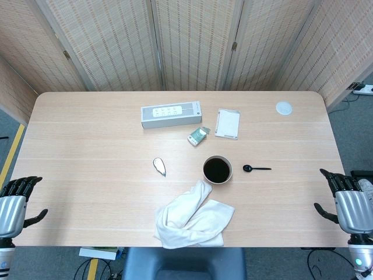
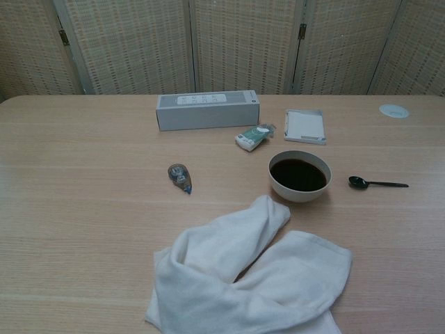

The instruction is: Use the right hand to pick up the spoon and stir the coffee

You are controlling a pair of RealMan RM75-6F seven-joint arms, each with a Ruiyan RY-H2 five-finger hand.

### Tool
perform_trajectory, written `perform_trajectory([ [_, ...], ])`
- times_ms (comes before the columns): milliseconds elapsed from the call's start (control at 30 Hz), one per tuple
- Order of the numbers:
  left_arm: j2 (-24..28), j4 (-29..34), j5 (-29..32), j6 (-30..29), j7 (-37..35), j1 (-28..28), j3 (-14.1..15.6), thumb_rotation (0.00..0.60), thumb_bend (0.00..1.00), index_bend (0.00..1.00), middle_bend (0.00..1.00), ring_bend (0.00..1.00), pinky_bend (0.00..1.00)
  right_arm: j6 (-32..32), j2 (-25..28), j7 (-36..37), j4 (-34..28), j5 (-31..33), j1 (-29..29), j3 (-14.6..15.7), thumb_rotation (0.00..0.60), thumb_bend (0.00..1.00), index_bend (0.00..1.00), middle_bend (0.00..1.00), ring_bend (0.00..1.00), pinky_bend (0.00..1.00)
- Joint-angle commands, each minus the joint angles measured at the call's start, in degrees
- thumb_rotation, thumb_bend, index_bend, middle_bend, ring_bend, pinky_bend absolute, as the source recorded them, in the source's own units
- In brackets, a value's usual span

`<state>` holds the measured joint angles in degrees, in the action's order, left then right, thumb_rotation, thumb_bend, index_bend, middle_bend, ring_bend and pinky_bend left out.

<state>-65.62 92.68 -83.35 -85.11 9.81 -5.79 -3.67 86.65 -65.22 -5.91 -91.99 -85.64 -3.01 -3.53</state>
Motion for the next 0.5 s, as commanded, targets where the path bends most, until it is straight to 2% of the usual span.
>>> perform_trajectory([
  [33, -0.1, -0.1, -0.1, 0.1, 0.1, -0.1, 0.0, 0.600, 0.21, 0.22, 0.22, 0.19, 0.19, -0.1, -0.1, -0.1, 0.0, 0.0, 0.0, 0.0, 0.600, 0.13, 0.17, 0.25, 0.22, 0.23],
  [500, 0.1, 0.4, -0.9, -1.1, 0.1, 0.2, 0.0, 0.600, 0.21, 0.22, 0.22, 0.19, 0.19, 0.3, -0.1, 1.1, 1.0, -0.5, 0.2, 0.1, 0.600, 0.15, 0.17, 0.27, 0.23, 0.23],
])
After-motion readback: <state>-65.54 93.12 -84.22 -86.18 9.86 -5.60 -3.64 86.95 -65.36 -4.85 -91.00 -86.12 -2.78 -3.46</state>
